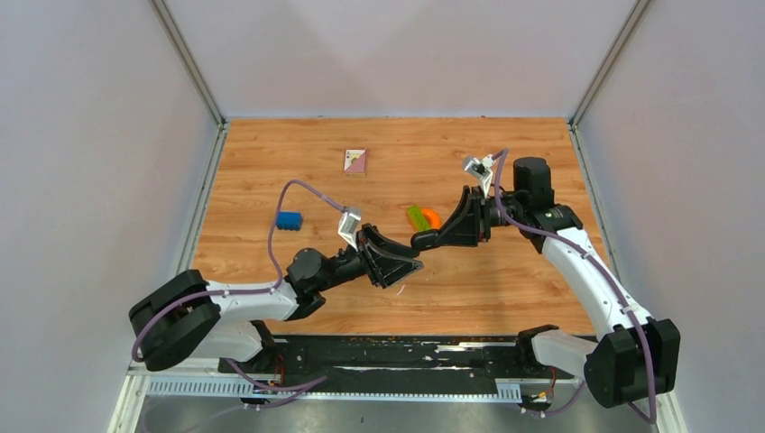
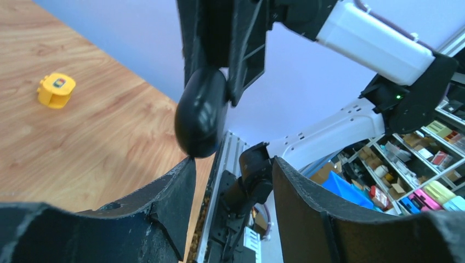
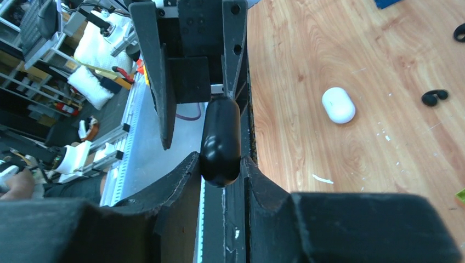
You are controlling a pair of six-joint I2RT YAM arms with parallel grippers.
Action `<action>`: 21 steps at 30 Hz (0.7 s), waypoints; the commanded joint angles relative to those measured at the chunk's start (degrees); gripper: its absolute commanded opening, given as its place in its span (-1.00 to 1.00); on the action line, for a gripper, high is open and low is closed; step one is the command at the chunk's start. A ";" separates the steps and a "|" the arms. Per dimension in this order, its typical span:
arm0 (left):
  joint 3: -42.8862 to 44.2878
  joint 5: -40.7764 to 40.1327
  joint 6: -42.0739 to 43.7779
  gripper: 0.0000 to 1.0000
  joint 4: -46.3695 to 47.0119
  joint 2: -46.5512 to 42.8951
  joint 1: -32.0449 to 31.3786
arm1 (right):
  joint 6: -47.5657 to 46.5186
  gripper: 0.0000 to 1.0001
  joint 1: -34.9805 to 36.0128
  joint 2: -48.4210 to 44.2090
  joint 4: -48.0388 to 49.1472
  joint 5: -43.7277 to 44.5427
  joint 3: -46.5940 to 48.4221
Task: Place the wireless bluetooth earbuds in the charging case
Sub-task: Pick up the charging case at the center of the board.
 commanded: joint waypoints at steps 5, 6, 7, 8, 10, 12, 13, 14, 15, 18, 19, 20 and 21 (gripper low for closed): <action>4.48 1.24 -0.30 0.08 9.71 3.51 0.05 | 5.68 -0.95 0.83 -3.35 8.08 -0.93 -3.45; 5.13 1.58 -0.63 0.07 10.11 4.40 0.07 | 5.98 -0.94 0.95 -3.57 8.45 -0.85 -3.80; 5.55 1.74 -1.04 0.06 10.46 5.13 0.05 | 6.27 -0.94 0.92 -3.83 8.78 -0.84 -4.09; 5.83 1.64 -1.43 0.06 10.68 5.85 0.05 | 6.45 -0.94 0.93 -4.06 9.03 -0.95 -4.40; 6.01 0.76 -1.89 0.08 11.25 7.00 0.05 | 7.23 -0.95 0.92 -4.50 9.49 -1.44 -4.65; 5.99 0.29 -2.06 0.08 12.36 7.90 0.07 | 7.40 -0.95 0.92 -4.95 9.57 -1.19 -4.70; 6.01 0.20 -2.07 0.09 12.99 8.13 0.09 | 7.36 -0.95 0.92 -5.00 9.59 -1.07 -4.84; 6.07 0.32 -2.14 0.08 13.23 8.30 0.05 | 7.34 -0.95 0.96 -5.04 9.46 -1.03 -5.01; 6.17 0.42 -2.15 0.07 13.37 8.37 0.05 | 7.21 -0.95 0.97 -5.11 9.45 -0.94 -5.24; 6.72 1.35 -2.24 -0.03 13.12 8.57 0.05 | 7.15 -0.95 0.92 -5.36 9.99 -0.53 -6.22; 6.90 1.86 -2.19 -0.07 12.94 8.62 0.05 | 7.28 -0.94 0.92 -5.42 10.26 -0.37 -6.47; 7.03 2.20 -2.16 -0.11 12.87 8.72 0.05 | 7.33 -0.94 0.92 -5.39 10.46 -0.28 -6.54; 7.02 2.37 -2.15 -0.15 12.82 8.72 0.09 | 7.39 -0.94 0.92 -5.40 10.53 -0.17 -6.63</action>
